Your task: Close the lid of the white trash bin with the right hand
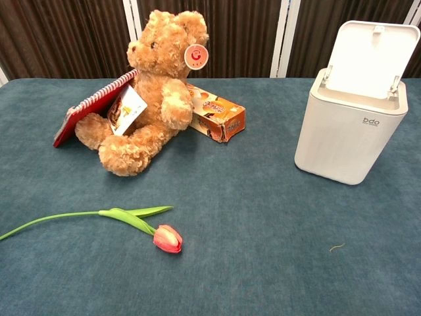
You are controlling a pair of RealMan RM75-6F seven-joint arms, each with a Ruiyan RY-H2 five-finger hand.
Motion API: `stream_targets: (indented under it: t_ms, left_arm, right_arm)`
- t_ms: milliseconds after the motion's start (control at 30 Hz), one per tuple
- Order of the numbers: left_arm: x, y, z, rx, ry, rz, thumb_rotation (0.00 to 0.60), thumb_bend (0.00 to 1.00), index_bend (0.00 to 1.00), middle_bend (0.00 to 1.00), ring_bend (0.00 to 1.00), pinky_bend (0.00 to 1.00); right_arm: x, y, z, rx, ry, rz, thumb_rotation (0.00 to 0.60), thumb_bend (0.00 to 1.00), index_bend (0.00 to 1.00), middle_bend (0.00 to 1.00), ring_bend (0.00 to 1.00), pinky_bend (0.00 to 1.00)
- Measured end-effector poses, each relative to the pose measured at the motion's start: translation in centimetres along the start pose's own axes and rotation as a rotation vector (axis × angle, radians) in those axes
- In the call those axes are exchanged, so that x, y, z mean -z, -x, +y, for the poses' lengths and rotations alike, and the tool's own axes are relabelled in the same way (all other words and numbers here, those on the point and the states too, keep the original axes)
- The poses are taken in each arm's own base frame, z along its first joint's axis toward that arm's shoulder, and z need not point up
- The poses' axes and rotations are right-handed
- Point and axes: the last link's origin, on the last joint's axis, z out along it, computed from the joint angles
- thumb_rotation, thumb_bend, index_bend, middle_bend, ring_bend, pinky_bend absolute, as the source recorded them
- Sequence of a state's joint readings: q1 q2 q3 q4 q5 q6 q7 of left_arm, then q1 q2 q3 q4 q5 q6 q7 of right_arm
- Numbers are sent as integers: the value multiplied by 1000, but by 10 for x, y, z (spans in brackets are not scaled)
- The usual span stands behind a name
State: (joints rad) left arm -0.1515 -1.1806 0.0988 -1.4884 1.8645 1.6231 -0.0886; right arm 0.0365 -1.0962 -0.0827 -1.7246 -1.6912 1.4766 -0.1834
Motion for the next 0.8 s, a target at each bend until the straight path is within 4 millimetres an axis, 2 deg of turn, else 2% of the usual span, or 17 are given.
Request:
stream_targets:
  t_ms: [200,233,267,300,333,367,400,433,500,667,800]
  left_arm:
    - [3,-1,1,-3,0,-1,600,395,17,0,0,0]
    - [3,0,1,-2,0,-3,600,395,17,0,0,0]
    - [4,-1,0,-1,0,-4,600,395,16,0,0,0]
    - [4,-1,0,0,-1,-3,600,395,14,0,0,0]
    - [4,-1,0,2,-2,-2,600,396,13,0,0,0]
    - [4,-1,0,4,-2,-3,600,395,12,0,0,0]
    - [4,-1,0,5,-3,-4,600,395,10,0,0,0]
    - [4,-1,0,8,-2,-6,600,396,6,0,0,0]
    - [3,-1,1,11,-1,-8,600,396,1,0,0,0]
    - [3,-2,-1,10,-6,-3,600,396,0,0,0,0]
    - [3,-2,-2,9,-9,-8,600,396,0,0,0,0]
  right_arm:
    - [-3,-2,-3,-16,-10,32,600,438,0,0,0,0]
    - [-4,-4,-4,-24,-12,49,600,438,0,19,1,15]
    - [-6,-6,-4,-30,-14,61,600,438,0,95,52,101]
    - [-9,-9,-5,-35,-15,74,600,438,0,276,234,315]
    - [-15,-14,-5,-43,-18,95,600,438,0,524,497,600]
    - [-21,-19,-6,-51,-20,114,600,439,0,742,763,842]
    - [-28,-25,-7,-60,-21,132,600,439,0,873,909,956]
    - [-39,-33,-8,-72,-20,150,600,440,0,939,968,993]
    - [-56,-45,-9,-80,-10,165,600,446,13,993,1000,1000]
    - [-108,-75,-11,-100,54,158,600,460,199,1000,1000,1000]
    - [-143,-96,-12,-126,115,110,600,473,234,1000,1000,1000]
